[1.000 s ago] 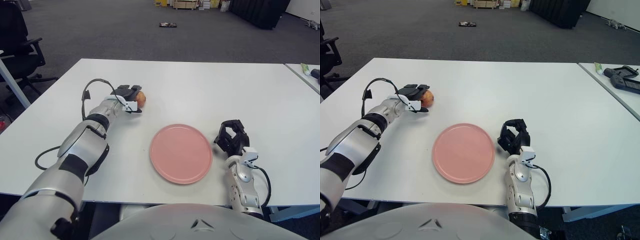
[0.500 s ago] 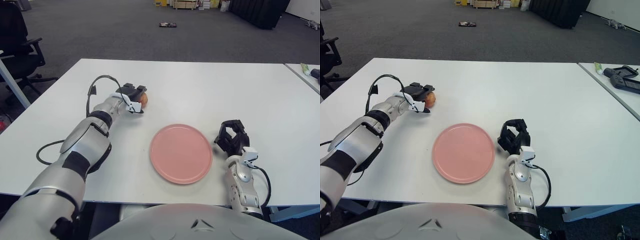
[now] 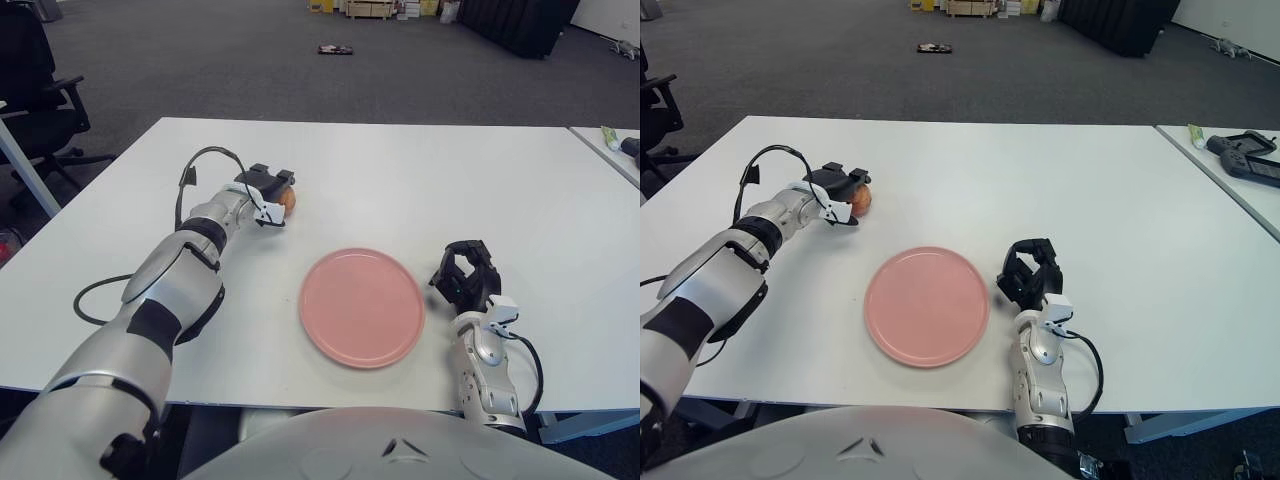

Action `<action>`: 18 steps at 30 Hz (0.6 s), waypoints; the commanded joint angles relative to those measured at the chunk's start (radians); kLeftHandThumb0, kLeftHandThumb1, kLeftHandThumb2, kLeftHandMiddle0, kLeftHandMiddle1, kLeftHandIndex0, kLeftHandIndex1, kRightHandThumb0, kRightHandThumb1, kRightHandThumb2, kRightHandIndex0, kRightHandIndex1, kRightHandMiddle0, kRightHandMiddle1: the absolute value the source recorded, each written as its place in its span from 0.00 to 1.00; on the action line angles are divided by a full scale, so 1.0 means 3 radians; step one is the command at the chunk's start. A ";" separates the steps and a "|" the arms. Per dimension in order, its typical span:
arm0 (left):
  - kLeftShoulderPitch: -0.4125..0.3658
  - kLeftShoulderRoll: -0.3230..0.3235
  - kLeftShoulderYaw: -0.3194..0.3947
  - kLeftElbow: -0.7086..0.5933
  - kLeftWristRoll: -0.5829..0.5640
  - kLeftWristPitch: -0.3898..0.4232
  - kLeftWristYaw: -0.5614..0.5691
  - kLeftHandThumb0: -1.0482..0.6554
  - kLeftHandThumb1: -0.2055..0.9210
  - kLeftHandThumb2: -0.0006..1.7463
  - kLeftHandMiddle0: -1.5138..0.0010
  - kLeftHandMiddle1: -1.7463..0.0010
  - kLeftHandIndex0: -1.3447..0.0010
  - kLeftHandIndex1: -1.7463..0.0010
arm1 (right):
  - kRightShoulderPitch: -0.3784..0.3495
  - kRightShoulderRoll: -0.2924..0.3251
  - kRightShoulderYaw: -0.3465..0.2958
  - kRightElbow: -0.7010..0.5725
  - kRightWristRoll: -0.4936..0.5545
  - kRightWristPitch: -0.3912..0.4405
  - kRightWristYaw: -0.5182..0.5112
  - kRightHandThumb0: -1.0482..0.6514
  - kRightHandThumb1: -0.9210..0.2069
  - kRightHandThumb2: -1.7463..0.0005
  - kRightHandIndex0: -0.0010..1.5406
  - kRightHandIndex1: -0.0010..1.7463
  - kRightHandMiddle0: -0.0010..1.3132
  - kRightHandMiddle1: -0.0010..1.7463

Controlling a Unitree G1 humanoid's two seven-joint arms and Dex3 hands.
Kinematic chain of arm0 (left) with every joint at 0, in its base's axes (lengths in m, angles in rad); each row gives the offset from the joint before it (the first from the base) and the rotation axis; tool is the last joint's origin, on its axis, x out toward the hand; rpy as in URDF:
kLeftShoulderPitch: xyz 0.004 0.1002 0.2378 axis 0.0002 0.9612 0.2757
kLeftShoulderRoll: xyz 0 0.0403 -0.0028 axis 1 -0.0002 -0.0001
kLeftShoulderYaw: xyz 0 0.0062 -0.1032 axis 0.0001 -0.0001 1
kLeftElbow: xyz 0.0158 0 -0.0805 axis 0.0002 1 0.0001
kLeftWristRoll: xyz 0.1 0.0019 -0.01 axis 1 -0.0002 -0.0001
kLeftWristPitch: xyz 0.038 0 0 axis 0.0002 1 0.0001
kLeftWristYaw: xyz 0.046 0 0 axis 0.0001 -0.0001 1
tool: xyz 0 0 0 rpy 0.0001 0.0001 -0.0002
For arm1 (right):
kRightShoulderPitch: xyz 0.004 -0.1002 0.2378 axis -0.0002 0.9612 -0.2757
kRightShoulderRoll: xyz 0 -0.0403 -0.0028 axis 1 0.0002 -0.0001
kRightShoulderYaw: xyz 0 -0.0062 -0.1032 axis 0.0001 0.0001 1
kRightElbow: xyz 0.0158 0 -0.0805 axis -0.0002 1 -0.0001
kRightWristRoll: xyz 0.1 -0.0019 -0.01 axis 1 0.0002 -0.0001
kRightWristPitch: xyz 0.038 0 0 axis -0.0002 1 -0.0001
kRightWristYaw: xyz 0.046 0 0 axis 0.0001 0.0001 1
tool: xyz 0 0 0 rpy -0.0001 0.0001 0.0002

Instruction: Put the apple into the plate.

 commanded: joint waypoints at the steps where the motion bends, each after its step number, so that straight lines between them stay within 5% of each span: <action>1: -0.0010 0.0017 0.0035 0.0042 -0.0036 -0.0008 -0.0070 0.23 0.58 0.51 0.86 0.15 0.94 0.05 | 0.0052 0.0127 -0.0032 0.0085 0.0033 0.0048 -0.0013 0.38 0.33 0.41 0.63 1.00 0.33 1.00; 7: 0.0021 0.0030 0.0123 0.0042 -0.0129 -0.0035 -0.0095 0.31 0.52 0.53 0.65 0.02 0.74 0.01 | 0.0051 0.0121 -0.0037 0.0081 0.0048 0.0054 -0.0001 0.37 0.33 0.41 0.62 1.00 0.33 1.00; 18: 0.0040 0.0026 0.0170 0.0034 -0.0147 0.0064 0.0028 0.41 0.47 0.61 0.36 0.00 0.53 0.00 | 0.0038 0.0100 -0.0059 0.0106 0.0043 0.0038 0.0020 0.37 0.33 0.41 0.63 1.00 0.33 1.00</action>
